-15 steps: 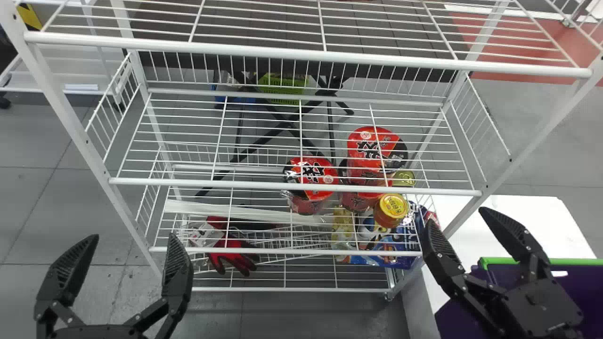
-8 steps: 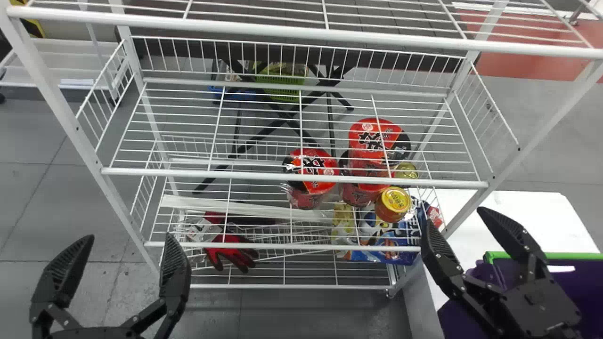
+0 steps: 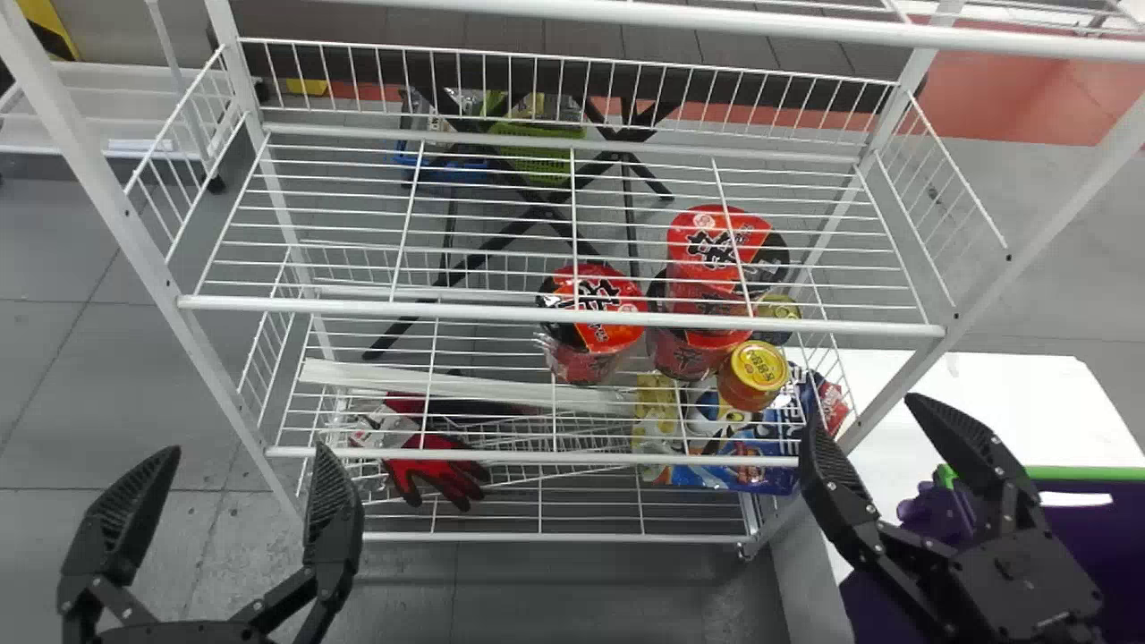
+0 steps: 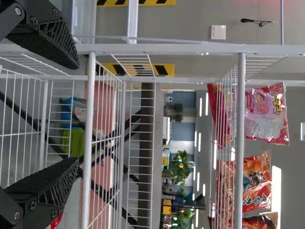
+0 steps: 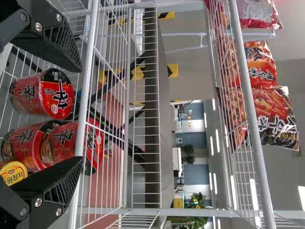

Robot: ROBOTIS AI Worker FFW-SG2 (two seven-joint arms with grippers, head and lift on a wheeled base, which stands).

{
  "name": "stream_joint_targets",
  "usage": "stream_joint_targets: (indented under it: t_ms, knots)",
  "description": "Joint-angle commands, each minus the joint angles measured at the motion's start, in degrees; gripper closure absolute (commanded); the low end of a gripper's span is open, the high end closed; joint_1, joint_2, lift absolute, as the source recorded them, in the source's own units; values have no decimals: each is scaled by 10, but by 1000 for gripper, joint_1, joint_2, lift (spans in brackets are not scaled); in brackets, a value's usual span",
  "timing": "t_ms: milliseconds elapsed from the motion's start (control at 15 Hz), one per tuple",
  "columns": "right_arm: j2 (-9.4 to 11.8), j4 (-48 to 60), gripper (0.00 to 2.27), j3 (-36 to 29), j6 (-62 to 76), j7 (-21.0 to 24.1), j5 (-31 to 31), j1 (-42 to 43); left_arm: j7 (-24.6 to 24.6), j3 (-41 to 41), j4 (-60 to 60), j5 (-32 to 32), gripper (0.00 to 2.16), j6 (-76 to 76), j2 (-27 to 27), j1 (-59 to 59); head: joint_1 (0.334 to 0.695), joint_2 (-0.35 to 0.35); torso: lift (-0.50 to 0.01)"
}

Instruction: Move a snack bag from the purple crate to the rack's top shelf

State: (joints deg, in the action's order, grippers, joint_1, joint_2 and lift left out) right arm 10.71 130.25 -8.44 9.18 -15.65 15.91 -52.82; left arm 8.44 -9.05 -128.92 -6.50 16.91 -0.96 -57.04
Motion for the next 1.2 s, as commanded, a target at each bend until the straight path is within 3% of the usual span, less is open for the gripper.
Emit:
stream_joint_targets:
  t_ms: [0, 800, 933, 1133]
  knots:
    - [-1, -4, 184, 0, 4, -1, -1, 0, 0, 0, 2, 1, 147, 0, 0, 1, 695, -109, -409]
    - [-3, -11, 161, 0, 32, -4, 1, 1, 1, 1, 3, 2, 147, -2, 0, 2, 695, -114, -457]
    - [-5, -13, 171, -5, 30, -38, 4, 1, 1, 2, 2, 2, 147, -2, -1, 1, 695, -112, -455]
    - [-8, 11, 171, -16, 11, -35, 3, 1, 0, 2, 1, 2, 147, -7, -2, 1, 695, -96, -455]
